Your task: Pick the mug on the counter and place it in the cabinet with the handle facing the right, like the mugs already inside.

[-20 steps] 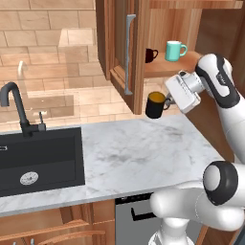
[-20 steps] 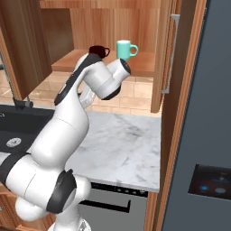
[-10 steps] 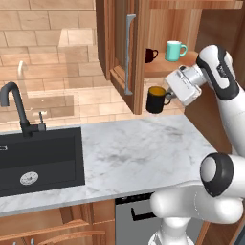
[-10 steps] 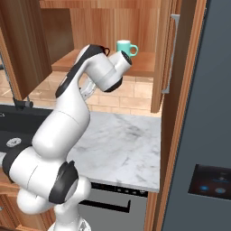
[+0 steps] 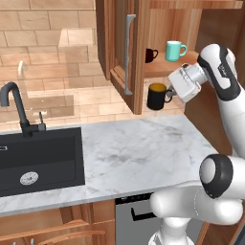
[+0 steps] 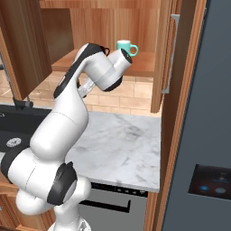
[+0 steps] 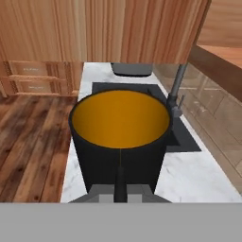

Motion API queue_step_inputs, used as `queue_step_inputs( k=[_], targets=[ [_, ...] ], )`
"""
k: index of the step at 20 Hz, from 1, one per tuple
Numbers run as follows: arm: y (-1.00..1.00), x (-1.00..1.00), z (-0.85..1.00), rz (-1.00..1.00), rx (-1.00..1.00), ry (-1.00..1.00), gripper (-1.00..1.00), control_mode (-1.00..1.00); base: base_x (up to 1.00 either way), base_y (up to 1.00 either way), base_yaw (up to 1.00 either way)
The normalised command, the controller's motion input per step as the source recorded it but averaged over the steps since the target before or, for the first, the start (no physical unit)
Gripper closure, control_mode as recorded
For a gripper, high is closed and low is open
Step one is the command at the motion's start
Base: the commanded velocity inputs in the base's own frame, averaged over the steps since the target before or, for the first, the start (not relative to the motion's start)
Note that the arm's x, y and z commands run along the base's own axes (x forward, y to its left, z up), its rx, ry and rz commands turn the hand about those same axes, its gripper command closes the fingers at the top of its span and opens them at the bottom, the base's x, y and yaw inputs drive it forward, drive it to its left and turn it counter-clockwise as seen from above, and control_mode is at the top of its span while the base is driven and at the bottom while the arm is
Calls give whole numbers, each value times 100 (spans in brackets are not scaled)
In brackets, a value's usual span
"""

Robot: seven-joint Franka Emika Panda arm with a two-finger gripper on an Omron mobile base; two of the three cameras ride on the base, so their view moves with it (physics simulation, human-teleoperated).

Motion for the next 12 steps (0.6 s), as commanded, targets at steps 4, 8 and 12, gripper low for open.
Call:
queue_step_inputs(
  k=[4,8,12],
  targets=[
    [0,0,9,-13,2,3,100,-100,0,0,0],
    [0,0,12,-13,2,5,100,-100,0,0,0],
    [0,0,21,-12,2,3,100,-100,0,0,0]
  ],
)
